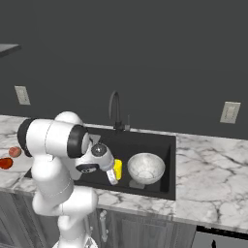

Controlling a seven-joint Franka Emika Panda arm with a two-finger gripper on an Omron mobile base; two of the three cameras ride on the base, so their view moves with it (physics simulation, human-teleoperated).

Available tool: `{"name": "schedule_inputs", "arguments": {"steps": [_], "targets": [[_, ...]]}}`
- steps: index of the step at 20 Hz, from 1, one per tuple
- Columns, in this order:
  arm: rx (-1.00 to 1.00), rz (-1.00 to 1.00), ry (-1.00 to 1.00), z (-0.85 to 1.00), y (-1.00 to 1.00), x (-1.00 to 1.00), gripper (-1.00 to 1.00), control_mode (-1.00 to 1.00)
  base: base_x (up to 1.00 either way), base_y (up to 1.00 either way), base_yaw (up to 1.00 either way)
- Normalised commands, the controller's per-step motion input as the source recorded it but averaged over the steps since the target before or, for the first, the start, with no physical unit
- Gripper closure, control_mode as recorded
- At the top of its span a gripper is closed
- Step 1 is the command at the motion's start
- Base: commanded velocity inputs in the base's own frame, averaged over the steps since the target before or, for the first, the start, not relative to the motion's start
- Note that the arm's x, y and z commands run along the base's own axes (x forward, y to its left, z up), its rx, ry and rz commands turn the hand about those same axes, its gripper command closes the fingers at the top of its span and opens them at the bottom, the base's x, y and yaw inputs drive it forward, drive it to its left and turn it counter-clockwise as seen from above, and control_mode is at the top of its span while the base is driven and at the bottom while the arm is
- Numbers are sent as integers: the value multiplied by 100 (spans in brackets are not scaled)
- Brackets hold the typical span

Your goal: Remove the tomato and peach from the sink. Then move the bowl and cup from the counter to the sink for washing.

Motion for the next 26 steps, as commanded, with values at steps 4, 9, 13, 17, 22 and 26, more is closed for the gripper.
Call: {"name": "schedule_inputs", "arguments": {"steps": [4,9,13,17,22,26], "targets": [[0,2,0,45,-5,-5,-100,-100,0,0,0],[0,1,0,49,-5,-1,-100,-100,0,0,0],[0,1,0,48,-8,-8,-100,-100,0,0,0],[0,0,4,41,-6,-16,-100,-100,0,0,0],[0,0,14,42,-6,-16,-100,-100,0,0,0],[0,0,22,42,-8,-14,-100,-100,0,0,0]]}}
